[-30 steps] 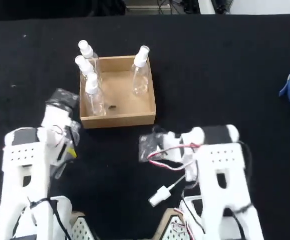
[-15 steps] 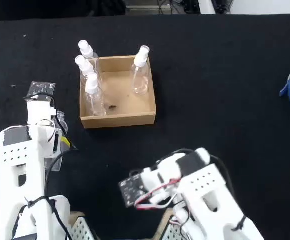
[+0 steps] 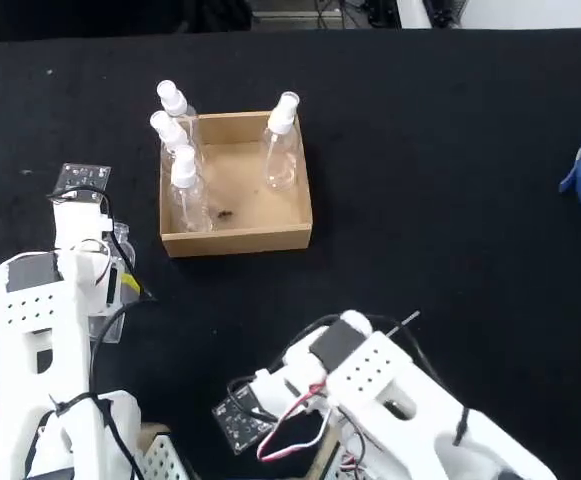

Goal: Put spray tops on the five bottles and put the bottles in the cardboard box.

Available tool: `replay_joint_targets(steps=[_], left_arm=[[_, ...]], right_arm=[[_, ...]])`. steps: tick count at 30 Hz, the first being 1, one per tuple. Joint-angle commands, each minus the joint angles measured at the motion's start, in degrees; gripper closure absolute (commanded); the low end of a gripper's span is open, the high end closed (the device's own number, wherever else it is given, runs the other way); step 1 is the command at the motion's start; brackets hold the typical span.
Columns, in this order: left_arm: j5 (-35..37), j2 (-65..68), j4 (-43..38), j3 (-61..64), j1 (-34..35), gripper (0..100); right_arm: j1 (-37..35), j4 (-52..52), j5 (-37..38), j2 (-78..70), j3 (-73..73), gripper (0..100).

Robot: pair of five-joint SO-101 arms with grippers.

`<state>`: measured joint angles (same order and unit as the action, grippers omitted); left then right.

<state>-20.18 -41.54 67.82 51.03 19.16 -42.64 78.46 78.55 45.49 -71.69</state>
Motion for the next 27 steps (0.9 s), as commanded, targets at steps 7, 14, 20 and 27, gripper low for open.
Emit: replay_joint_targets(steps=[7, 14, 20, 27], left_arm=[[0.79, -0.62, -0.53, -3.12, 0.66, 97], [0.79, -0.62, -0.53, -3.21, 0.4, 97], [0.79, -0.62, -0.53, -3.12, 0.57, 97], [0.79, -0.62, -0.53, -3.56, 0.13, 97]], right_arm=[[3.6, -3.08, 2.29, -8.57, -1.01, 71.3], [8.62, -4.22, 2.29, -8.4, -3.47, 73.8], [8.7, -10.55, 1.76, -8.31, -5.58, 95.6], [10.73, -6.77, -8.26, -8.22, 6.2, 98.8]])
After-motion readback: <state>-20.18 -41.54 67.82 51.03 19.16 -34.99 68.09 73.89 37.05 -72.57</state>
